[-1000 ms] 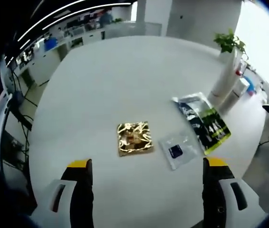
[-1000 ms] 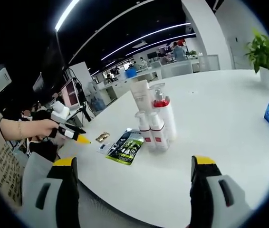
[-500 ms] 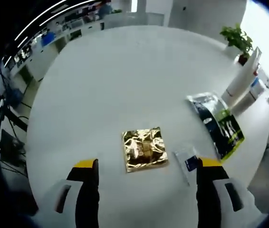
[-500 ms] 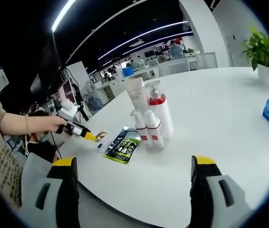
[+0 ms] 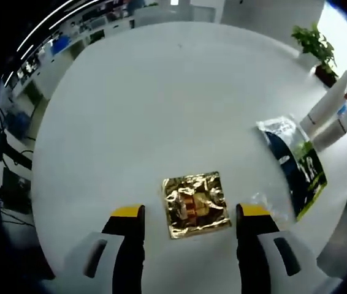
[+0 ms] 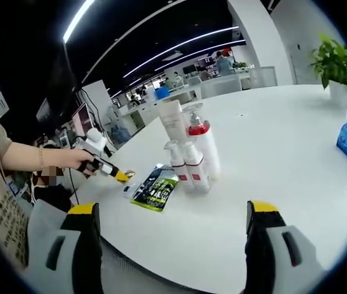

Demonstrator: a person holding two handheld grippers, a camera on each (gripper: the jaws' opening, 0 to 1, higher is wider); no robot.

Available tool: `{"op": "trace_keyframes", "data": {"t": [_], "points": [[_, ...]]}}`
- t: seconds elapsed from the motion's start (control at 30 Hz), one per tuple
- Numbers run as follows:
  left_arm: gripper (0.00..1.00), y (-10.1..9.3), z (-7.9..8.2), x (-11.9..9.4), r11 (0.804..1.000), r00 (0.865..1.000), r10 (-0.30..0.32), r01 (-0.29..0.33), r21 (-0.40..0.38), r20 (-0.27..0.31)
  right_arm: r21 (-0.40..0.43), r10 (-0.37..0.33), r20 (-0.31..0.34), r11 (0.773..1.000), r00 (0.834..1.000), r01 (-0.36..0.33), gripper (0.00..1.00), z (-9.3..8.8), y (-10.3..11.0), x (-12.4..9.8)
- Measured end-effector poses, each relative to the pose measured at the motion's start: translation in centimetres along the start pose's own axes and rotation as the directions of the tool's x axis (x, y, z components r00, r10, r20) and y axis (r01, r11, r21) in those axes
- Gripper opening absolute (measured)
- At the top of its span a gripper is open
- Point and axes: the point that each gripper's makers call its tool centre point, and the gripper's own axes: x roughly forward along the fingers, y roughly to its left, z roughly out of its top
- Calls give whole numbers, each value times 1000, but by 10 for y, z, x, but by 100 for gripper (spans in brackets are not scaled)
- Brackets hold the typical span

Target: Arrange the skincare products in the storage area until every visible bottle or jar stands upright without overlapping.

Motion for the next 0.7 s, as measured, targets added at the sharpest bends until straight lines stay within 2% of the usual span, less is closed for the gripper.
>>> {"op": "trace_keyframes", "data": {"t": [0.3, 0.7], "points": [[53, 0, 0, 2, 998, 999, 34, -32, 52, -21, 5, -6, 0, 1000, 1000, 6, 100, 0, -1, 0], [37, -1, 5, 2, 999, 999, 32, -31, 44, -4, 5, -8, -4, 1000, 1000, 8, 100, -1, -2, 0]]}}
